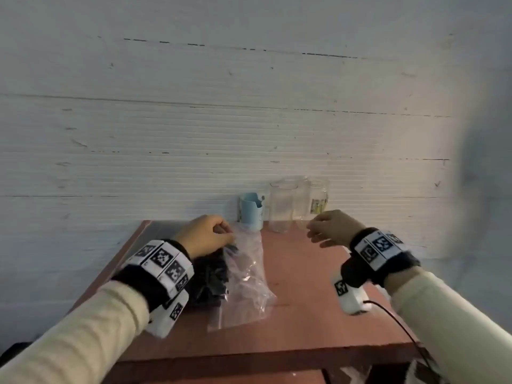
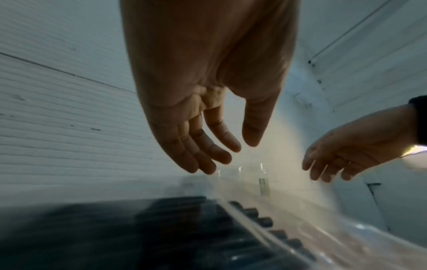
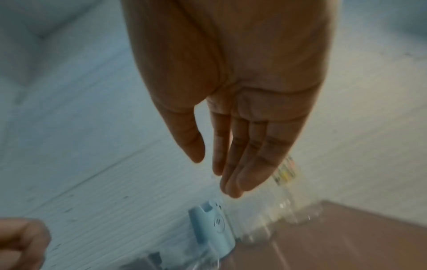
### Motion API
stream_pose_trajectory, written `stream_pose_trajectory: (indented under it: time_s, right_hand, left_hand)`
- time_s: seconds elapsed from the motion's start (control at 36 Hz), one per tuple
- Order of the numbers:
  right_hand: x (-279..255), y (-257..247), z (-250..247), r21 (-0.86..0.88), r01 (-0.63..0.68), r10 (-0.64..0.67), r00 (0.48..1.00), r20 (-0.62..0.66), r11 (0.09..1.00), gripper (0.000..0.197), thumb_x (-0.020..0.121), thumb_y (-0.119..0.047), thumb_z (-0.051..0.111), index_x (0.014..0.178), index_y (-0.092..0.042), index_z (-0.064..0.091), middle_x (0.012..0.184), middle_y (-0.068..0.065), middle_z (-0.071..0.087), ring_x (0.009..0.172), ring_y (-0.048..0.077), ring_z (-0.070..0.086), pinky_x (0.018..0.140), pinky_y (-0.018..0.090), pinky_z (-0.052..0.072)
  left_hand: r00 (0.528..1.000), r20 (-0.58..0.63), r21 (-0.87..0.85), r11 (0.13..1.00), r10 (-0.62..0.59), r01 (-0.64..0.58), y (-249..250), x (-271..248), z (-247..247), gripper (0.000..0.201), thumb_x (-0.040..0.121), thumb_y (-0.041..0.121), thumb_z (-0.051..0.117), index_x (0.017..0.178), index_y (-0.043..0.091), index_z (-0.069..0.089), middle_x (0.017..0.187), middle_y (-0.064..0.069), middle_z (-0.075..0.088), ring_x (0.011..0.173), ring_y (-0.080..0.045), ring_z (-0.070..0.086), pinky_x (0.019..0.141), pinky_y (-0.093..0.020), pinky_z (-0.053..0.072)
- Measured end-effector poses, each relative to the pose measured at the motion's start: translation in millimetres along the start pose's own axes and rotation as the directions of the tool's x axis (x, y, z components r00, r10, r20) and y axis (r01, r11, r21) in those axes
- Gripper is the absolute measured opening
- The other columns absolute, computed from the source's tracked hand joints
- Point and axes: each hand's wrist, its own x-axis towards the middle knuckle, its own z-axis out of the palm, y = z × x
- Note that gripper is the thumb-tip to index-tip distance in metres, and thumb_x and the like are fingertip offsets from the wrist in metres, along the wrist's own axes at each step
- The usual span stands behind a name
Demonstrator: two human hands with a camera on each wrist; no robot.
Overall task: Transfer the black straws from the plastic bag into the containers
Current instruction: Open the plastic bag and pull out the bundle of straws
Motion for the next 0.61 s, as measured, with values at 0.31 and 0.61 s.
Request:
stream_pose_trajectory:
  time_s: [0.31, 0.61]
  right_hand:
    - [29, -18, 90, -0.013, -0.131, 0.13, 0.963, 0.238, 0.991, 0.048, 0.096, -0.013, 0.056, 0.142, -0.008, 0.042, 0.134, 0.02, 0.054, 0.108, 0.03, 0.062, 0.099, 0.041, 0.05]
    - [35, -25, 100, -0.053, 0.052, -0.039, 0.972, 0.23, 0.997, 0.018, 0.081, -0.003, 0.071, 0.094, -0.013, 0.064, 0.083, 0.013, 0.067, 0.072, 0.022, 0.064, 0.084, 0.037, 0.057]
  left_hand:
    - [0.997, 0.011, 0.044, 0.996, -0.082, 0.082, 16, 31, 34, 0.015, 0.084, 0.023, 0.073, 0.098, 0.023, 0.067, 0.093, 0.006, 0.065, 0.087, -0.011, 0.06, 0.081, -0.023, 0.046]
    - [0.998, 0.049, 0.048, 0.998, -0.05, 0.048, 9, 20, 35, 0.038, 0.084, 0.033, 0.072, 0.119, 0.019, 0.066, 0.119, 0.0, 0.067, 0.106, -0.014, 0.062, 0.092, -0.026, 0.047]
